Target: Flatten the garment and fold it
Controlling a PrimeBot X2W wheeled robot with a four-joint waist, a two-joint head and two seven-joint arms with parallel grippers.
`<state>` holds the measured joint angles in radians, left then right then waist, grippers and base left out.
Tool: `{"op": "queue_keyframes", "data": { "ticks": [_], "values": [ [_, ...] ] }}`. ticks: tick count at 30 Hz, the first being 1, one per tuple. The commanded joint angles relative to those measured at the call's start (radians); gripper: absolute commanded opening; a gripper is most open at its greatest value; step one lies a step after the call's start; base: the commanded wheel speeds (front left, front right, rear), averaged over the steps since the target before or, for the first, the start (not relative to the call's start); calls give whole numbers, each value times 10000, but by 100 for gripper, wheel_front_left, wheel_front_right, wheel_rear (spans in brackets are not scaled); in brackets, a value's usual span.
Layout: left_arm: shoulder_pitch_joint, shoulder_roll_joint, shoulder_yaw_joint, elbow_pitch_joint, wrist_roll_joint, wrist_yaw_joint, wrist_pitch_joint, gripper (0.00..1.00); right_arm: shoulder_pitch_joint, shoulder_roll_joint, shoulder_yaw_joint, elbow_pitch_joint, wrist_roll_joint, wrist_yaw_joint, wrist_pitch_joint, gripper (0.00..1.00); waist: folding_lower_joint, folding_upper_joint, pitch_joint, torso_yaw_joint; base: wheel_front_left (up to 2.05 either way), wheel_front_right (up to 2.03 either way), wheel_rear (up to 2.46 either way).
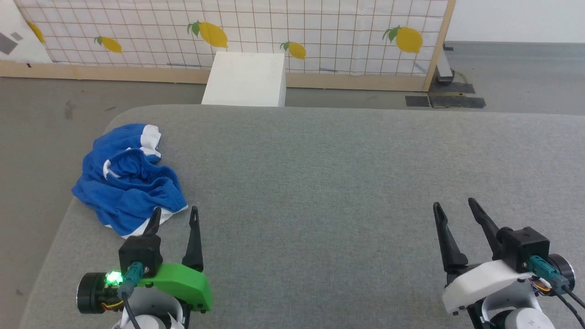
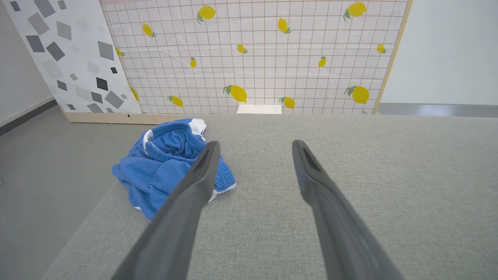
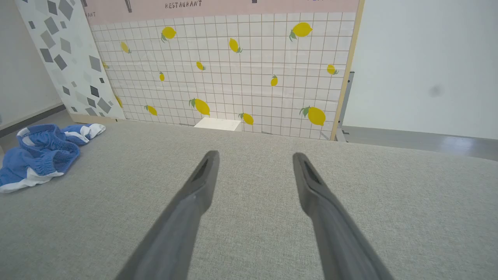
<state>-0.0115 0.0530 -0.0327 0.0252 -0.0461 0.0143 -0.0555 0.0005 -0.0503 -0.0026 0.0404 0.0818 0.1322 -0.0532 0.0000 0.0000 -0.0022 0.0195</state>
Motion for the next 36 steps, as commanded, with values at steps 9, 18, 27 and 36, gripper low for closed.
{"op": "queue_keyframes", "data": {
  "ticks": [9, 18, 27, 36],
  "values": [
    [88, -9, -25, 61, -244, 154, -254, 100, 137, 0, 52, 124, 367, -5, -267, 100, 0, 0, 9, 401, 0, 0, 0],
    [151, -11, -34, 94, -357, 236, -441, 100, 170, 0, 140, 200, 491, -6, -455, 100, 0, 0, 3, 984, 0, 0, 0],
    [259, -13, -85, 138, -425, 293, -623, 100, 254, 1, 226, 293, 666, -7, -638, 100, 0, 0, -34, 1603, 0, 0, 0],
    [371, -15, -99, 192, -525, 343, -810, 100, 305, 1, 302, 389, 760, -8, -825, 100, 0, 0, -71, 2219, 0, 0, 0]
  ]
}}
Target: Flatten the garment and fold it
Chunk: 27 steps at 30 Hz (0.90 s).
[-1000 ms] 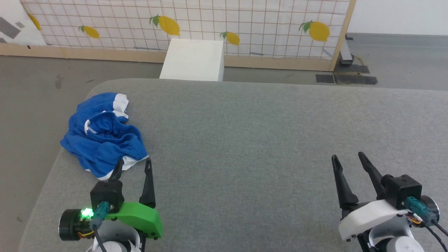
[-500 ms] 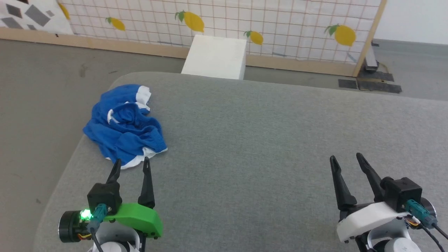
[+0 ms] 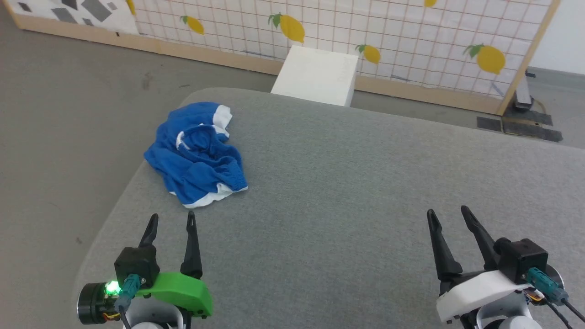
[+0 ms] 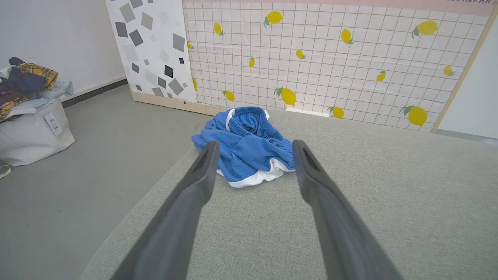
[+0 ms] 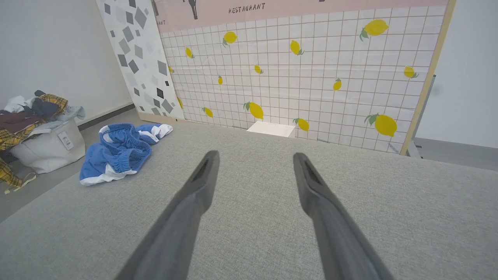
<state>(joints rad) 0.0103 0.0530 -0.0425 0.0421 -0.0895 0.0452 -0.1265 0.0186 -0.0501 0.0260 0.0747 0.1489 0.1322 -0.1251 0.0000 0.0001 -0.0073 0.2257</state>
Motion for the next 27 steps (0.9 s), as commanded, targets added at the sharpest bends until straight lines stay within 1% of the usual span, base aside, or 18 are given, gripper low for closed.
{"op": "queue_keyframes", "data": {
  "ticks": [1, 9, 27],
  "values": [
    [166, -15, 3, 30, -101, 35, -118, 100, 131, -1, 18, 56, 103, -8, -125, 100, 0, -1, -21, 213, 0, 0, 0],
    [278, -17, 20, 75, -193, 68, -287, 100, 154, -1, 124, 160, 169, -9, -294, 100, 0, -1, -23, 656, 0, 0, 0],
    [465, -21, -113, 107, -449, 281, -655, 100, 167, -1, 342, 374, 504, -11, -665, 100, 0, -1, 27, 1263, 0, 0, 0]
  ]
}}
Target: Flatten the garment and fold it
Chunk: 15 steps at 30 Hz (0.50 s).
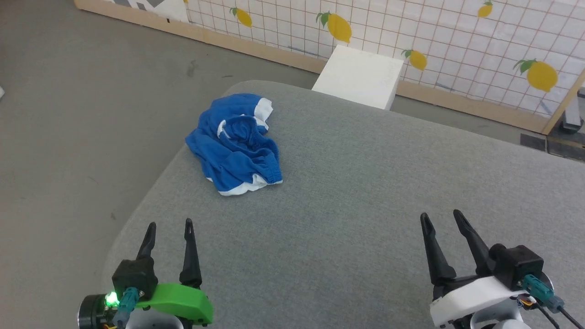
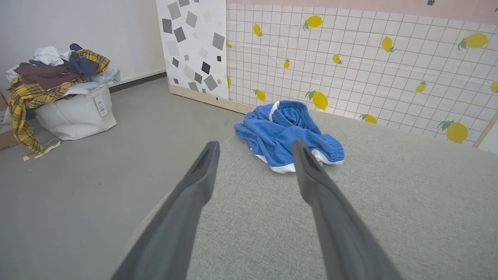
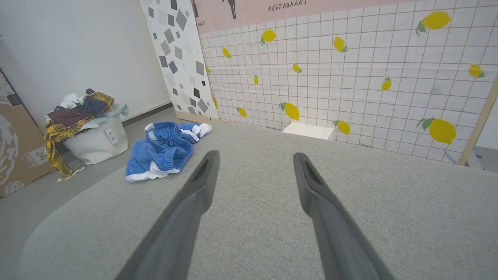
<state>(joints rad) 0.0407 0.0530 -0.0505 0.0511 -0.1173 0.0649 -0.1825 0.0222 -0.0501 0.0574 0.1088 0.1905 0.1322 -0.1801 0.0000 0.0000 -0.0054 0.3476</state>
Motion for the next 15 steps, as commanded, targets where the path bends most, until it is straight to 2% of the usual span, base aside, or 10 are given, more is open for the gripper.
{"op": "queue_keyframes", "data": {
  "ticks": [1, 15],
  "values": [
    [163, -21, -49, 21, -185, 96, -114, 100, 131, -1, 37, 40, 104, -11, -133, 100, 0, 0, 7, 73, 0, 0, 0],
    [197, -24, -119, 171, -336, 164, -404, 100, 208, -1, 160, 194, 316, -13, -425, 100, 0, 0, 33, 548, 0, 0, 0]
  ]
}}
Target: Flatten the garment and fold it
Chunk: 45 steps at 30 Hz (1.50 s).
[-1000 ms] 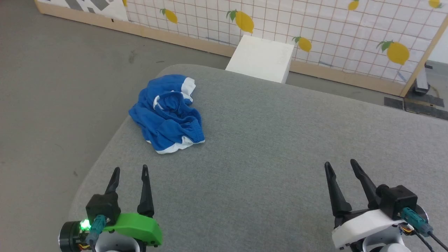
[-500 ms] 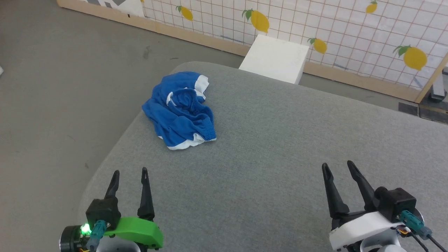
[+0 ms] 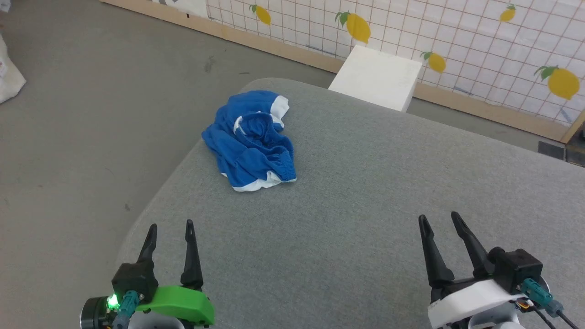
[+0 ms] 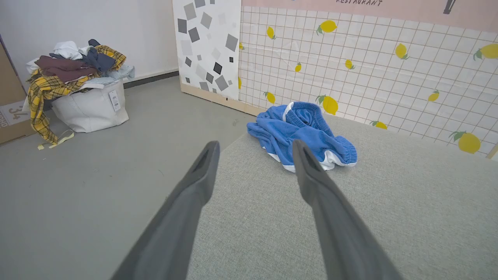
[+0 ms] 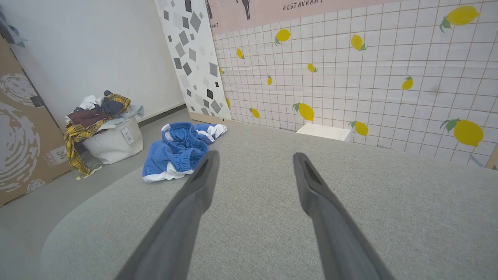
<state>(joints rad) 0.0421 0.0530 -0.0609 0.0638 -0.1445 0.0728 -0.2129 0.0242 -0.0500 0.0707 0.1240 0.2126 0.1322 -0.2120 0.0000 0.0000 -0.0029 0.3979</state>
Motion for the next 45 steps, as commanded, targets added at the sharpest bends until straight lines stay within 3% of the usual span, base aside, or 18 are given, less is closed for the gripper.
{"op": "queue_keyframes", "data": {
  "ticks": [1, 19, 30, 37, 45],
  "values": [
    [186, -24, -13, 55, -70, 88, -117, 100, 194, -3, 31, 54, 108, -13, -125, 100, 0, 0, 13, 74, 0, 0, 0],
    [311, -25, -67, 230, 31, 210, -487, 100, 170, -3, 141, 345, 390, -15, -497, 100, 0, 0, 55, 608, 0, 0, 0],
    [184, -26, -86, 371, 15, 112, -488, 100, 93, -3, 128, 353, 345, -15, -498, 100, 0, 0, 148, 385, 0, 0, 0],
    [-1318, 470, 4, 837, -526, -732, 12, 100, -249, -3, 87, 209, 120, -15, -498, 100, 0, 0, 573, -90, 0, 0, 0],
    [-4655, 1546, 392, 1839, -2050, -1746, 2548, 100, -1069, -3, -264, -173, -305, -15, -496, 100, 0, 0, 2224, -1331, 0, 0, 0]
  ]
}}
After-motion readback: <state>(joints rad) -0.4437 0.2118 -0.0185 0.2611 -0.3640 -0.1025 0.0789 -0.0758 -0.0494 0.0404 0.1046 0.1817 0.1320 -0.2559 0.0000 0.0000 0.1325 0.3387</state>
